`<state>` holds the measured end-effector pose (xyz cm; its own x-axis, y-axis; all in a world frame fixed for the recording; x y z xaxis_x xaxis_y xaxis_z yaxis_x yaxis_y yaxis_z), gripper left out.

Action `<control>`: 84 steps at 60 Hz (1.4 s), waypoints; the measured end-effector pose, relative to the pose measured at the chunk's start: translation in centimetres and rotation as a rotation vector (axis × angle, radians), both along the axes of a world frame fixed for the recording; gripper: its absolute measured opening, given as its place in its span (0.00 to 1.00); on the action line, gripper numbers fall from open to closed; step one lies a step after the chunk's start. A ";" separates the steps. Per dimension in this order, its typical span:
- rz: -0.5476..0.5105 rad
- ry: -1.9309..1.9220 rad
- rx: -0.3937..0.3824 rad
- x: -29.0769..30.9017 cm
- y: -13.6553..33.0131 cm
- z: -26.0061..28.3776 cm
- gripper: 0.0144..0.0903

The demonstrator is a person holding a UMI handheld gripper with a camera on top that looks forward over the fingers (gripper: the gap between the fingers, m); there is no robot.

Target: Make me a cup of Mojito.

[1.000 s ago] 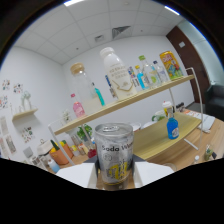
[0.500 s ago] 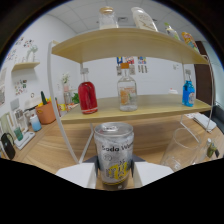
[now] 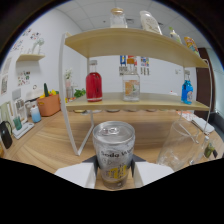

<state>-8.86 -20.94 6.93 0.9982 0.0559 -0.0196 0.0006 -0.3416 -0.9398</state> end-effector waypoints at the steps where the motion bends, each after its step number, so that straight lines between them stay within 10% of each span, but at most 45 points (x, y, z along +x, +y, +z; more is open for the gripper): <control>1: -0.003 0.002 -0.008 0.0 0.0 -0.1 0.52; 13: -0.017 -0.021 -0.085 0.3 -2.2 1.2 0.94; 44: -0.095 -0.072 -0.214 5.2 -13.6 8.7 0.94; 84: -0.106 -0.052 -0.271 13.3 -15.4 8.8 0.95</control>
